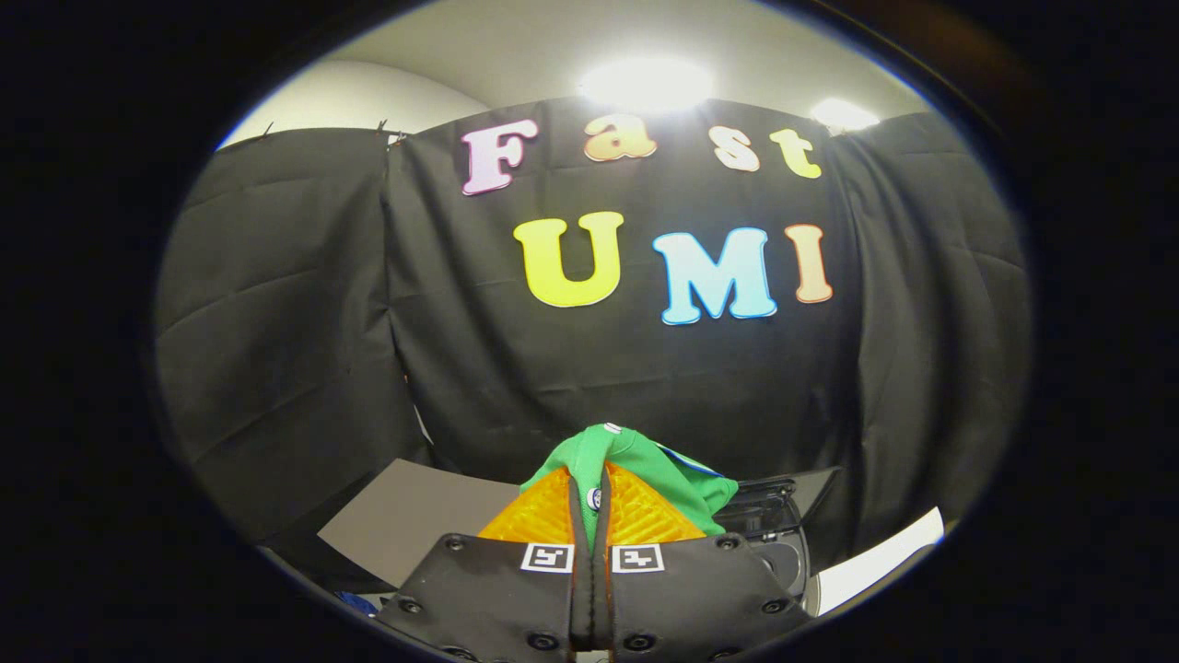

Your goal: Put the clothes into the washing machine and then close the washing machine lid.

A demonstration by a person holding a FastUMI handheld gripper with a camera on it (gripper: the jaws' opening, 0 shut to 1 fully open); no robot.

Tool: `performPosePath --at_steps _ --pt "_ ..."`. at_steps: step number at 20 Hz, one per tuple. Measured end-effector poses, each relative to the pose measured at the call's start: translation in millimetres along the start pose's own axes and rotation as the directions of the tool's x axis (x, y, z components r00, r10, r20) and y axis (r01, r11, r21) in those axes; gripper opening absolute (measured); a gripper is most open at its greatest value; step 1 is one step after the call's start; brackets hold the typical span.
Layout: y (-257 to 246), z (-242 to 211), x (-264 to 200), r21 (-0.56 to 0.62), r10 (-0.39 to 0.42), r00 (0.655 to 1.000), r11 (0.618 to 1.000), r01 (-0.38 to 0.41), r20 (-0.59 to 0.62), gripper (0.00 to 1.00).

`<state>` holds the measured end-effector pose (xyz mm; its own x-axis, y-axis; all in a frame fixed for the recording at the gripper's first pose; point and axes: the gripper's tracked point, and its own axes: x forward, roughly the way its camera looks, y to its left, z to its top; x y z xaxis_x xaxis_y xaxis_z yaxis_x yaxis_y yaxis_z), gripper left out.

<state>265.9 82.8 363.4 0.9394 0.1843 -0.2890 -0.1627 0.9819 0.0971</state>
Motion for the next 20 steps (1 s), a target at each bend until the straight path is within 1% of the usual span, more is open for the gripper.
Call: performPosePath --at_steps 2,6,12,17,20 --pt "-26 -5 -1 0.012 -0.025 1.0 1.0 0.025 -0.003 0.01" --pt "-73 -17 -3 0.051 -0.05 0.999 0.997 0.05 -0.014 0.01" --pt "-125 -37 -4 0.068 -0.079 0.997 0.994 0.08 -0.026 0.01" --pt "-153 -60 0 0.06 -0.094 0.995 0.994 0.096 -0.029 0.01" --pt "-168 -85 8 0.071 -0.095 0.994 0.993 0.098 -0.047 0.01"
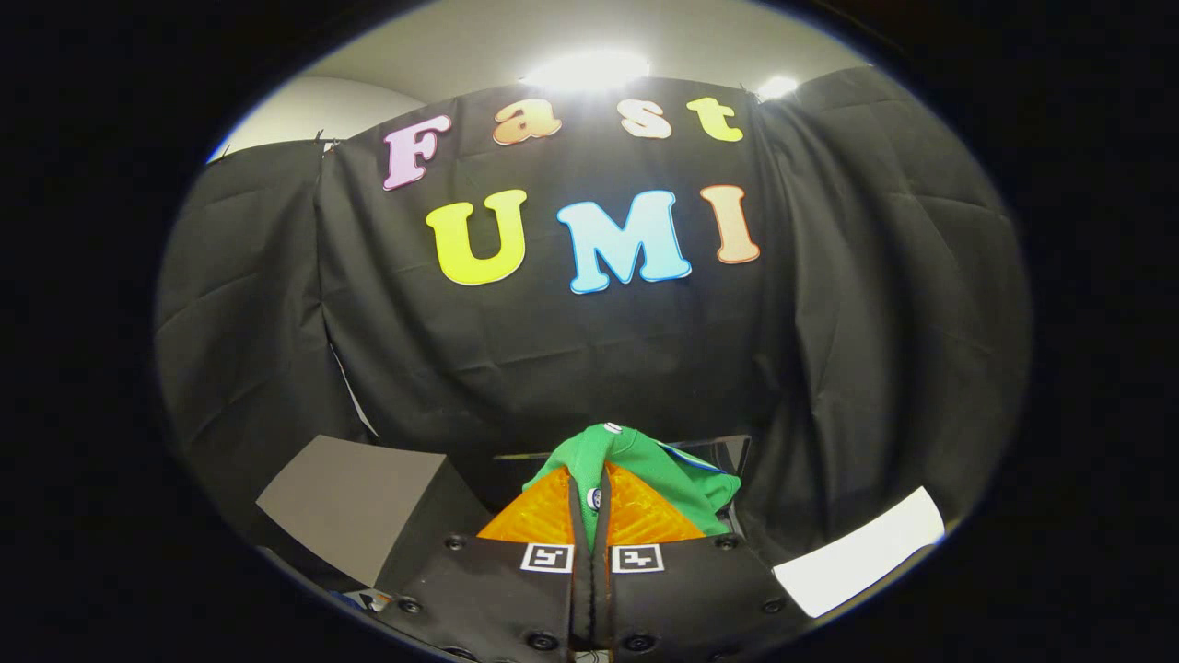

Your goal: Put the clothes into the washing machine and then close the washing machine lid.

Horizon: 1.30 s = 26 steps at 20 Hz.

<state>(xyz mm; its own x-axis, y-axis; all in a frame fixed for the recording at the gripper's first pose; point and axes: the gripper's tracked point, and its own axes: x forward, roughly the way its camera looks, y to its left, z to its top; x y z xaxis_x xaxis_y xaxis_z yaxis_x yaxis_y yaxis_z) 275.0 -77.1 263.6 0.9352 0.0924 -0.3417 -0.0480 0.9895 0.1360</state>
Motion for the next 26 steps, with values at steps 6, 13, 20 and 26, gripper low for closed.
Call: performPosePath --at_steps 6,13,20,26 --pt "-26 -57 30 0.033 -0.016 0.998 0.999 0.018 -0.054 0.01" --pt "-46 -124 70 0.038 -0.043 0.993 0.998 0.048 -0.11 0.01" --pt "-60 -179 102 0.051 -0.043 0.986 0.997 0.052 -0.164 0.01" --pt "-66 -208 118 0.034 -0.043 0.982 0.998 0.05 -0.184 0.01"
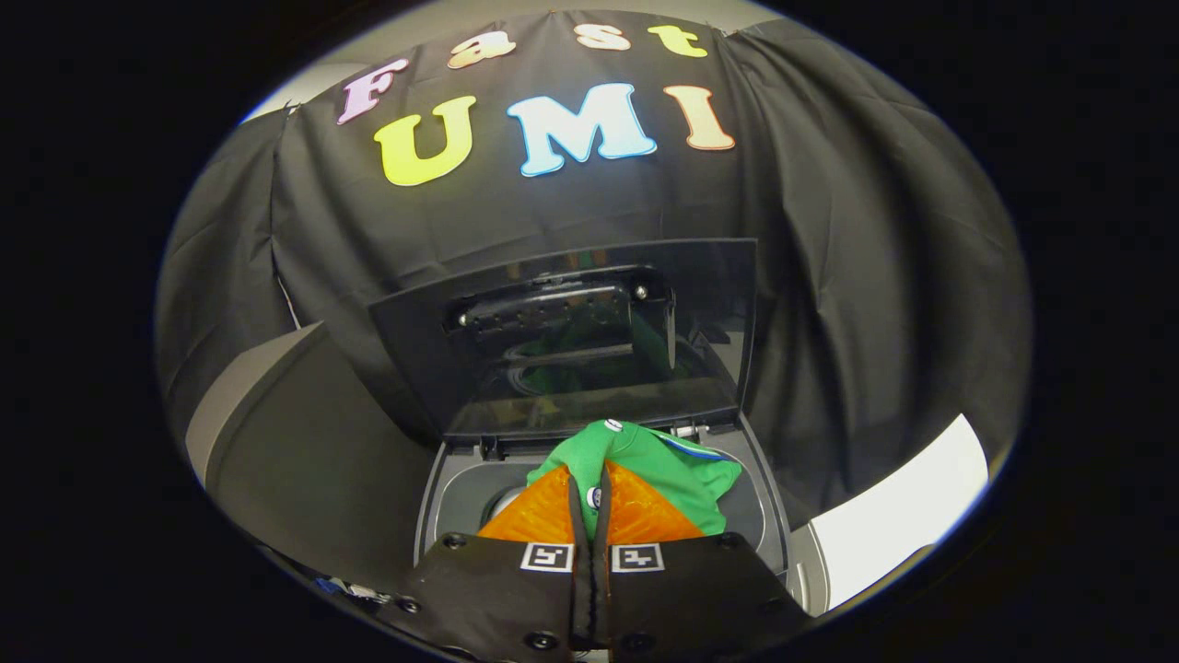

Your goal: Put the clothes into the washing machine and then close the washing machine lid.

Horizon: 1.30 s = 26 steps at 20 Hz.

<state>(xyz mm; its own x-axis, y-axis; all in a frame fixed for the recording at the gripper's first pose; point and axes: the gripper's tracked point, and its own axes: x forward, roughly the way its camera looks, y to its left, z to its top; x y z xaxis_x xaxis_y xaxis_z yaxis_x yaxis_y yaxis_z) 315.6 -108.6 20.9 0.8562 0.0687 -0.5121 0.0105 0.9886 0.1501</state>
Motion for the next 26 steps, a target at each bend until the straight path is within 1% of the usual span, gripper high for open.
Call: performPosePath --at_steps 5,14,19,26 --pt "1 -25 18 -0.011 0.015 0.999 1.0 -0.015 -0.039 0.01" --pt "3 -70 55 0.034 0.04 0.992 0.999 -0.036 -0.119 0.01" --pt "5 -82 61 0.001 0.036 0.989 0.999 -0.037 -0.143 0.01" --pt "2 -109 82 0.001 0.023 0.979 1.0 -0.024 -0.201 0.01"
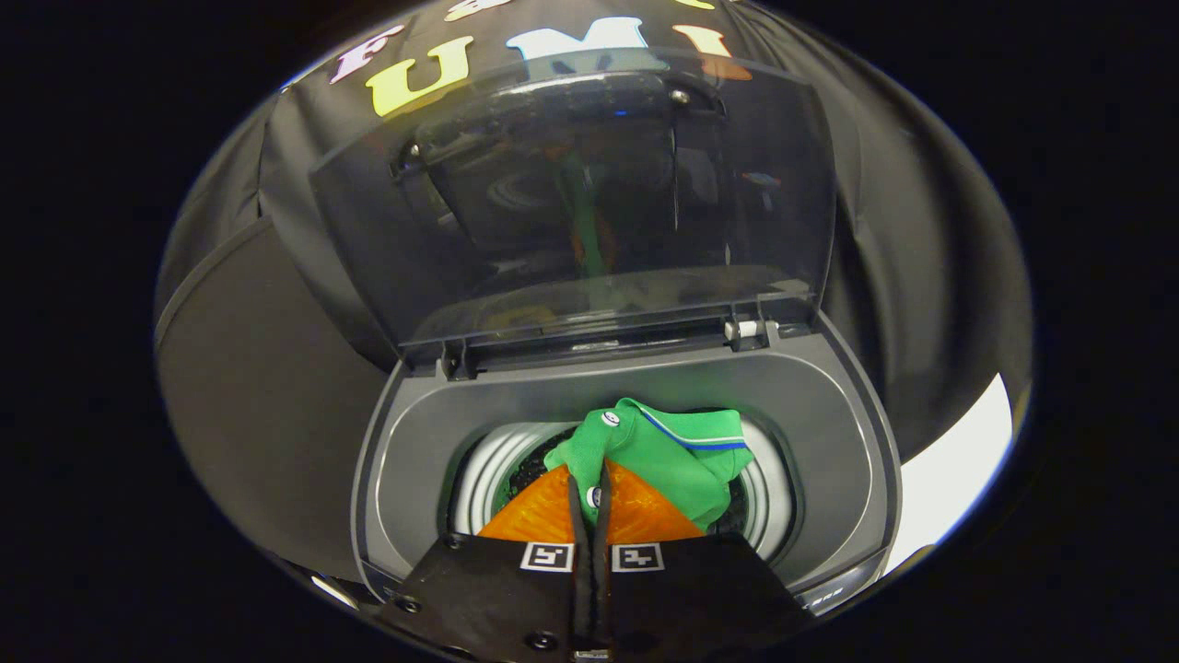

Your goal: Put the clothes into the washing machine and then close the washing machine lid.

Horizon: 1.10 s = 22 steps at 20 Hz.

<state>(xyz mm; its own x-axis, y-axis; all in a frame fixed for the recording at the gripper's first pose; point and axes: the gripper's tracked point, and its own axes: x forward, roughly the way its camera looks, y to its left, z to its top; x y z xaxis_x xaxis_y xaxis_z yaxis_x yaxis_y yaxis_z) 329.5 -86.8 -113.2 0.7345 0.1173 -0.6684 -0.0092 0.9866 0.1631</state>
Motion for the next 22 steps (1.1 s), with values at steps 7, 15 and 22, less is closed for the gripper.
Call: performPosePath --at_steps 7,15,22 --pt "0 -16 19 -0.014 -0.001 0.999 1.0 0.0 -0.049 0.01" --pt "-2 -19 28 -0.023 -0.027 0.997 0.999 0.025 -0.07 0.02" --pt "-5 -14 30 0.009 -0.009 0.997 1.0 0.01 -0.083 0.98"
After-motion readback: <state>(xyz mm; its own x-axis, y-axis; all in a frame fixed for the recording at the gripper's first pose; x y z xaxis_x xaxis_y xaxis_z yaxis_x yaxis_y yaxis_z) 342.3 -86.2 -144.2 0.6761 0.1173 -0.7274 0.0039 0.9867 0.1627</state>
